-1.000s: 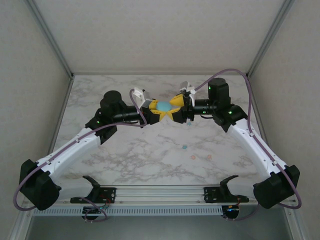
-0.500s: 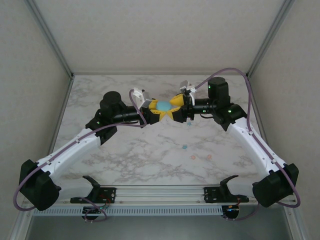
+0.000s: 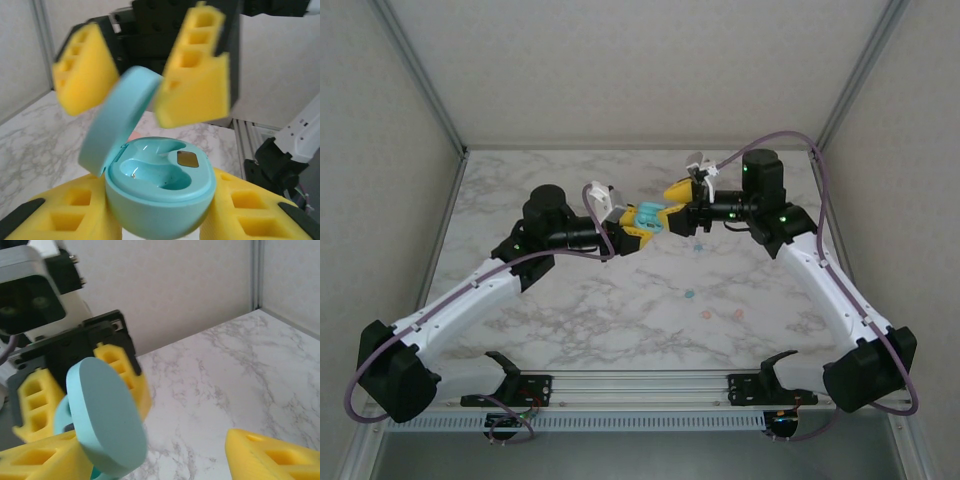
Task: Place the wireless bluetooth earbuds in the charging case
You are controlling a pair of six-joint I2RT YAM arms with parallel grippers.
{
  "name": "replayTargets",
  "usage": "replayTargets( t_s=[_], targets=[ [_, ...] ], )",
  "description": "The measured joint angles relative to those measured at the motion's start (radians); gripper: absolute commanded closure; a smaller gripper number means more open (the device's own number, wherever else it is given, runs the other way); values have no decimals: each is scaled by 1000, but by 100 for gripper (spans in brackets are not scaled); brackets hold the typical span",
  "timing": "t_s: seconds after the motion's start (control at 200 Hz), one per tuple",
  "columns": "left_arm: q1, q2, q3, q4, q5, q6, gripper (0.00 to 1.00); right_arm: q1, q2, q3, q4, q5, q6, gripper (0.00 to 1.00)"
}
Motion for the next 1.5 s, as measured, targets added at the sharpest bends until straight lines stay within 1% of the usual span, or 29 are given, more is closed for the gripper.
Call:
replayTargets(
  t_s=[0.13,0.295,0.375,0.601,0.671,0.761,0.831,0.876,0.976,1.071,1.271,1.377,1.432,1.502],
  targets=[
    [-1,-6,0,10,3,-8,79,0,32,41,-19,32,17,30],
    [-1,-9,-12,60,-18,-35,78,0,42,78,-41,55,79,28],
    [-1,-15,-35,102,-43,-57,78,1,43,102,-65,72,118,27],
    [-1,-24,-142,240,-131,-144,78,0,26,150,-106,67,182,24],
    [-1,-24,-172,286,-161,-173,78,0,-1,150,-137,131,188,31],
    [-1,-29,-204,330,-198,-200,78,-17,-42,147,-176,269,217,42],
    [-1,-39,-222,353,-219,-215,78,-61,-61,140,-209,379,247,50],
    [-1,-47,-229,361,-230,-220,78,-101,-55,138,-235,432,270,53],
    [-1,-71,-238,368,-245,-229,78,-190,16,127,-298,511,341,56],
    [-1,-98,-244,369,-257,-230,78,-225,133,98,-348,557,401,61],
    [-1,-142,-245,360,-271,-228,78,-214,389,43,-443,597,511,56],
    [-1,-155,-245,348,-282,-221,78,-185,461,42,-466,629,546,56],
    [-1,-158,-245,341,-284,-217,78,-171,487,42,-467,634,563,52],
    [-1,-159,-245,332,-285,-214,78,-157,519,47,-467,647,584,52]
  ],
)
